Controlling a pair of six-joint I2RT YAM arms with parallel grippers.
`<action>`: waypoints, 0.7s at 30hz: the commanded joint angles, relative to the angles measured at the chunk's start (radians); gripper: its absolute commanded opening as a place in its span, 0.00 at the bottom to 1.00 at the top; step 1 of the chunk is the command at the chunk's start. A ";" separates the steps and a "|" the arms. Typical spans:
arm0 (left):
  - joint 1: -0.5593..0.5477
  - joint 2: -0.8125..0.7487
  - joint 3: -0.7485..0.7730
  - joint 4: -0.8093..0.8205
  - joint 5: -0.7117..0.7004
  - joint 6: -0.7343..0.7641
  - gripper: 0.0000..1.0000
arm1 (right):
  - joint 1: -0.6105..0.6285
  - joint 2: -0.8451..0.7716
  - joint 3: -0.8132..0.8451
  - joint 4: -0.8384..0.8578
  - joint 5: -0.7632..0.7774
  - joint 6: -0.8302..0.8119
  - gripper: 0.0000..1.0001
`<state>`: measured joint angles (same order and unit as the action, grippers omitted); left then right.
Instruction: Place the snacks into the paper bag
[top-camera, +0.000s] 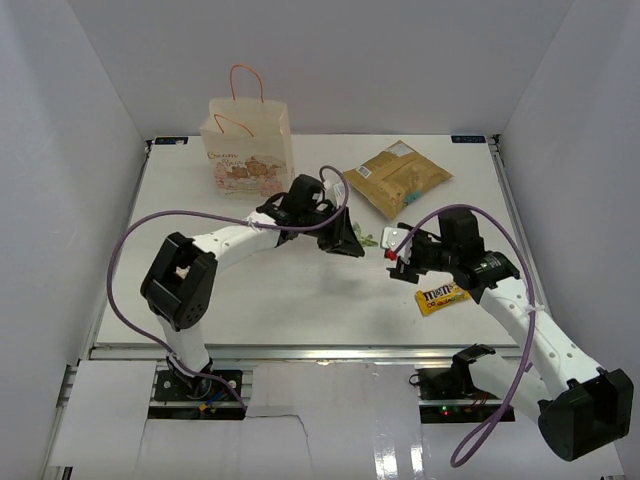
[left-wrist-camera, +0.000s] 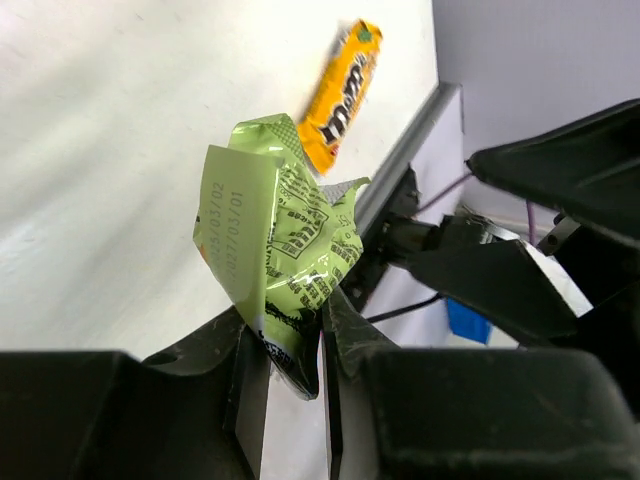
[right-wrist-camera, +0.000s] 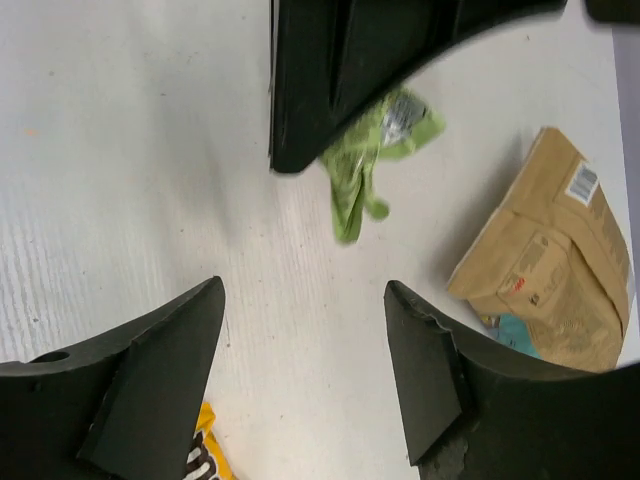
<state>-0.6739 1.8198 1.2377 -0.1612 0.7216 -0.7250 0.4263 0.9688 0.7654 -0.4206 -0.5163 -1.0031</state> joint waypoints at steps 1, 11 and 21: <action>0.049 -0.132 0.116 -0.176 -0.126 0.166 0.00 | -0.072 -0.025 0.058 -0.044 -0.014 0.153 0.71; 0.430 -0.048 0.609 -0.319 -0.226 -0.042 0.00 | -0.176 -0.070 -0.012 -0.083 -0.062 0.282 0.71; 0.520 0.182 0.933 -0.374 -0.232 -0.212 0.00 | -0.190 -0.082 -0.029 -0.075 -0.053 0.296 0.71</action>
<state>-0.1535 1.9800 2.1193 -0.4759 0.4896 -0.8726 0.2447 0.9047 0.7380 -0.5003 -0.5529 -0.7280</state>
